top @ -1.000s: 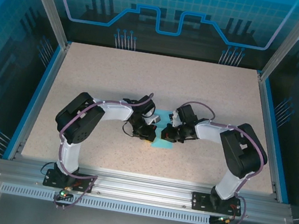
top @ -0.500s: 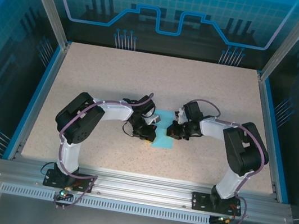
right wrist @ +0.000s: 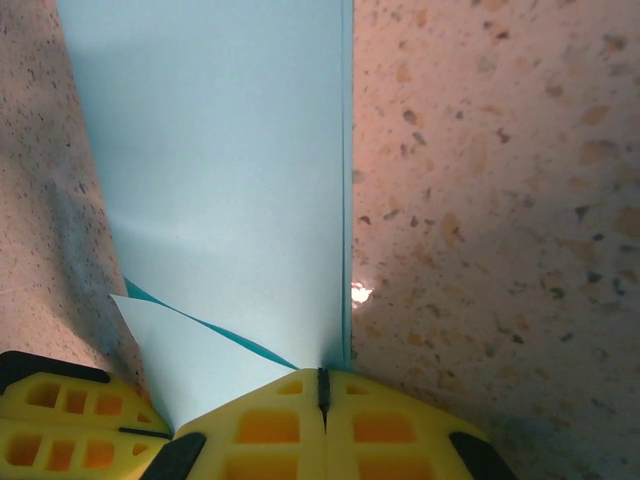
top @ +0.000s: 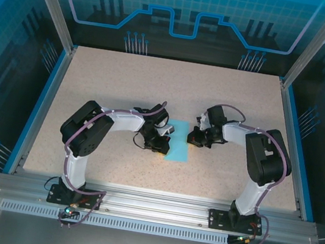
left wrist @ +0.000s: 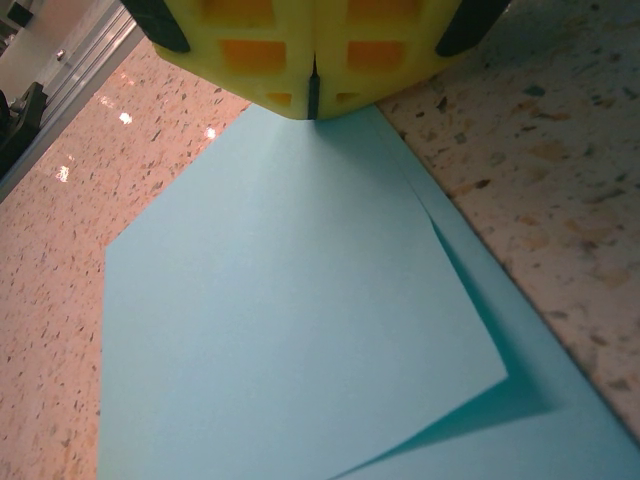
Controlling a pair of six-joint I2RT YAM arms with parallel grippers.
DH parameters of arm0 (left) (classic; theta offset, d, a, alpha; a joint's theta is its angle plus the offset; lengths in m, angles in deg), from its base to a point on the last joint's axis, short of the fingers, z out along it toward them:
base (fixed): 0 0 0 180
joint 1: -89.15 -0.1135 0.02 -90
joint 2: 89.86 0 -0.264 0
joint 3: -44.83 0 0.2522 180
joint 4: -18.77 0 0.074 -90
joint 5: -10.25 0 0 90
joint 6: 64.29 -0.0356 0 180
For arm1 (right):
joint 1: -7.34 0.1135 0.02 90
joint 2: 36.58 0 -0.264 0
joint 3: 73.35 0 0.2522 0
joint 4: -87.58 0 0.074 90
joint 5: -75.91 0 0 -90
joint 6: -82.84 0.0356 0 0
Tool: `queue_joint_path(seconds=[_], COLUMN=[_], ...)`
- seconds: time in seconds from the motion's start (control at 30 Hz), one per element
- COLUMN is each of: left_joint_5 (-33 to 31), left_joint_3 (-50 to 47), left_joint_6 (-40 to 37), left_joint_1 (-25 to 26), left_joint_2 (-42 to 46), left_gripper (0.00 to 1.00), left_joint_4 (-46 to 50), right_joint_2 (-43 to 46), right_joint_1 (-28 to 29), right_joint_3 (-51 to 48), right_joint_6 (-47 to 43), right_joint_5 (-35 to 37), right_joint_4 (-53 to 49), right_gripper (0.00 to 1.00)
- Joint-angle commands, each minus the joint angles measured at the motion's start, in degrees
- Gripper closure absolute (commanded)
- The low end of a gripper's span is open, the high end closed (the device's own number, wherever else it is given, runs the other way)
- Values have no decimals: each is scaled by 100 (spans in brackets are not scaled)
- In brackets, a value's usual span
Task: Fold a paper plane with a square sheet of paper (fold left side to right side)
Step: Fold the triangle a second time at the center of the table.
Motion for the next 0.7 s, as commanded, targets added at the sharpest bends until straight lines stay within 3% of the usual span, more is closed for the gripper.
queue_joint_path(seconds=[0.0,0.27,0.4,0.67], left_joint_5=[-473,-449,-428,-390], left_joint_3=[-101,-92,-75,19], left_joint_6=[-132,-132,-123,-98], left_joint_1=[32,33,35,43], left_joint_2=[-238,-185,-150,-64], left_gripper=[100,100,100,100], left_joint_4=[409,390,383,414], right_joint_2=[-166,516,787,456], right_joint_1=[-273,-243,48,646], right_joint_3=[109,-157,-509,-680], right_joint_6=[-153,-50,133,570], right_joint_5=[445,359,149,-145], right_joint_4=[-98,28,282,934], right_gripper=[97,97,97,97])
